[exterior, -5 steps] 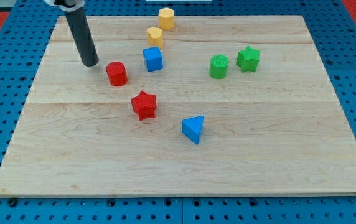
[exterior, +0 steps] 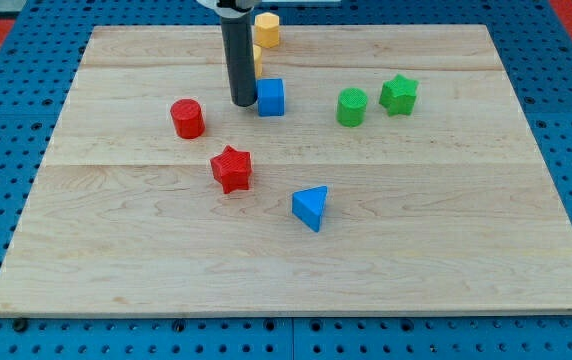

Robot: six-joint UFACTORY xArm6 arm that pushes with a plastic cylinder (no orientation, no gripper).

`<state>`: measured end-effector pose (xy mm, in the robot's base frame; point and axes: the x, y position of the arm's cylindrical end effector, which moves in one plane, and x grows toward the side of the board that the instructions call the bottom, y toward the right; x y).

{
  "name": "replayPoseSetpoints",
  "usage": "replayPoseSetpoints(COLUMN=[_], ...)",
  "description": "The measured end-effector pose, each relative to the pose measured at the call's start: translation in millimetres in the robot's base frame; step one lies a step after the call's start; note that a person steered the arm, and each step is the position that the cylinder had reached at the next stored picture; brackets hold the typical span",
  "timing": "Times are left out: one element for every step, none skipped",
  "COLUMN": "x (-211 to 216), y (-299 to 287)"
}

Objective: Slide the blue cube close to the green circle

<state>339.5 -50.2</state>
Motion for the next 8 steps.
replayPoseSetpoints(x=[0,0,0,0,0,0,0,0], y=[13,29,43,55,68,82,97,109])
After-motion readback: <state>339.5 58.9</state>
